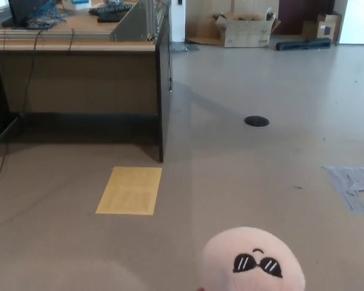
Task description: The robot extends its left hand to pick up an emotional support dumpling from the palm of a person and brings its hand down by its side. Then it extends its arm again to hand the dumpling back to the person.
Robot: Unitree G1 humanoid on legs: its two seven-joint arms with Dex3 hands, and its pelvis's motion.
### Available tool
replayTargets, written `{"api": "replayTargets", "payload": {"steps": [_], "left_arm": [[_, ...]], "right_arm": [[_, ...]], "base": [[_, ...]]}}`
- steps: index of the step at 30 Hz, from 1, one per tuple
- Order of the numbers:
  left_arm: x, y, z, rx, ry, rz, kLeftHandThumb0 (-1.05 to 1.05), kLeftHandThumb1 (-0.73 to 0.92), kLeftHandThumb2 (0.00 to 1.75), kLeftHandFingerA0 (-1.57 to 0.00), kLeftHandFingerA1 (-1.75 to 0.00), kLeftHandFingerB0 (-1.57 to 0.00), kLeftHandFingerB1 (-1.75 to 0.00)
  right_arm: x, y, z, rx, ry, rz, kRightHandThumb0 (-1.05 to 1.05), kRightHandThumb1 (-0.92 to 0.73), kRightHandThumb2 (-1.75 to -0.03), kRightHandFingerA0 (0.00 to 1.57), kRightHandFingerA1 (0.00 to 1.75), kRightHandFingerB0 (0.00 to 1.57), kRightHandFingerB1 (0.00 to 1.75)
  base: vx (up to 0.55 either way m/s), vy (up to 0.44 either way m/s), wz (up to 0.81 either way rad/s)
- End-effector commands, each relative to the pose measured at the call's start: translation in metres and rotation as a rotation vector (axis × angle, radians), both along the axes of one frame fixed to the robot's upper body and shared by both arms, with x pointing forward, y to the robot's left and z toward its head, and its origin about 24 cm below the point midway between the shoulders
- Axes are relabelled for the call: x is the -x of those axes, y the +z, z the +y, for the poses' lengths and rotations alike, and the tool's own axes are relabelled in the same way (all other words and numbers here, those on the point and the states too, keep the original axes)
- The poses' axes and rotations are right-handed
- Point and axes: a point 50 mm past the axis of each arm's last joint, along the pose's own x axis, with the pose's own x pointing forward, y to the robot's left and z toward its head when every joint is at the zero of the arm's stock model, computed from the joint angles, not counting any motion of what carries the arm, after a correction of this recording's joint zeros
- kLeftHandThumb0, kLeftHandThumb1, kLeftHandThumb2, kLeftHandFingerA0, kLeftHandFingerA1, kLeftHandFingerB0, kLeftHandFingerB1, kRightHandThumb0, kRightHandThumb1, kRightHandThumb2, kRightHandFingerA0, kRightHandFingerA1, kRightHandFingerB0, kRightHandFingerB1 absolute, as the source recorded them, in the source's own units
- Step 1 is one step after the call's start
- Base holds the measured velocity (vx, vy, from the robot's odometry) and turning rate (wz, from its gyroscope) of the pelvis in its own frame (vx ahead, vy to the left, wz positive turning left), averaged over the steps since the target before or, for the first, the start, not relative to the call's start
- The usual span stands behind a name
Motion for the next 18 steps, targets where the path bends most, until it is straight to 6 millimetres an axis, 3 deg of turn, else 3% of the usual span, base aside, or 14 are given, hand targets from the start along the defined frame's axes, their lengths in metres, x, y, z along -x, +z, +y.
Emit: {"api": "replayTargets", "payload": {"steps": [1,2,5,6,8,9,10,12,13,14,15,16,18], "left_arm": [[0.005,0.010,0.011,0.110,-0.011,-0.185,-0.54,0.39,0.69,-0.58,-0.50,-0.36,-0.41],[0.005,0.014,0.011,0.132,-0.035,-0.228,-0.48,0.45,0.54,-0.60,-0.40,-0.32,-0.32],[-0.003,0.038,0.017,0.113,-0.102,-0.305,-0.50,0.44,0.54,-0.51,-0.37,-0.28,-0.31],[-0.014,0.069,0.018,0.066,-0.171,-0.378,-0.58,0.39,0.68,-0.32,-0.42,-0.17,-0.37],[-0.023,0.103,0.017,0.021,-0.240,-0.447,-0.56,0.39,0.66,-0.26,-0.40,-0.18,-0.36],[-0.028,0.127,0.013,-0.018,-0.322,-0.500,-0.45,0.47,0.54,-0.21,-0.32,-0.17,-0.29],[-0.033,0.150,0.010,-0.071,-0.376,-0.545,-0.27,0.26,0.83,-0.02,-0.48,-0.01,-0.46],[-0.039,0.186,0.004,-0.155,-0.455,-0.600,-0.26,0.23,0.80,-0.01,-0.49,0.00,-0.46],[-0.039,0.194,0.001,-0.179,-0.475,-0.615,-0.26,0.23,0.80,-0.01,-0.49,0.00,-0.46],[-0.041,0.219,-0.007,-0.289,-0.545,-0.649,-0.28,0.23,0.81,-0.01,-0.49,0.00,-0.47],[-0.042,0.241,-0.017,-0.373,-0.624,-0.653,-0.56,0.39,0.63,-0.10,-0.35,-0.08,-0.32],[-0.043,0.266,-0.032,-0.435,-0.717,-0.665,-0.50,0.37,0.61,-0.11,-0.34,-0.07,-0.28],[-0.043,0.275,-0.040,-0.456,-0.760,-0.662,-0.50,0.37,0.61,-0.11,-0.34,-0.07,-0.28]], "right_arm": [[0.000,0.010,-0.007,0.003,-0.021,-0.123,-0.54,-0.48,-0.80,0.75,0.63,0.37,0.49],[0.002,0.009,-0.007,0.000,-0.023,-0.133,-0.50,-0.58,-0.57,0.73,0.48,0.34,0.33],[0.000,0.010,-0.005,-0.004,-0.024,-0.147,-0.49,-0.59,-0.57,0.70,0.46,0.27,0.30],[-0.001,0.009,-0.004,-0.011,-0.024,-0.142,-0.58,-0.50,-0.76,0.61,0.56,0.20,0.40],[-0.001,0.009,-0.004,-0.016,-0.024,-0.137,-0.58,-0.50,-0.76,0.61,0.56,0.21,0.40],[-0.001,0.009,-0.005,-0.009,-0.019,-0.134,-0.59,-0.51,-0.76,0.60,0.55,0.19,0.39],[-0.003,0.011,-0.005,-0.018,-0.020,-0.138,-0.57,-0.50,-0.76,0.60,0.55,0.18,0.39],[-0.007,0.015,-0.004,-0.039,-0.022,-0.149,-0.56,-0.49,-0.76,0.60,0.56,0.17,0.39],[-0.007,0.015,-0.004,-0.042,-0.023,-0.149,-0.56,-0.49,-0.76,0.60,0.56,0.17,0.39],[-0.007,0.014,-0.004,-0.043,-0.025,-0.154,-0.56,-0.49,-0.76,0.62,0.56,0.18,0.39],[-0.006,0.014,-0.004,-0.054,-0.028,-0.161,-0.54,-0.49,-0.75,0.63,0.56,0.17,0.39],[-0.006,0.014,-0.004,-0.055,-0.031,-0.161,-0.53,-0.50,-0.75,0.63,0.57,0.18,0.39],[-0.004,0.012,-0.004,-0.055,-0.033,-0.159,-0.53,-0.50,-0.75,0.63,0.57,0.18,0.39]], "base": [[0.00,0.000,0.00],[0.00,0.000,0.00],[0.00,0.000,0.00],[0.00,0.000,0.00],[0.00,0.000,0.00],[0.00,0.000,0.00],[0.00,0.000,0.00],[0.00,0.000,0.00],[0.00,0.000,0.00],[0.00,0.000,0.00],[0.00,0.000,0.00],[0.00,0.000,0.00],[0.00,0.000,0.00]]}}
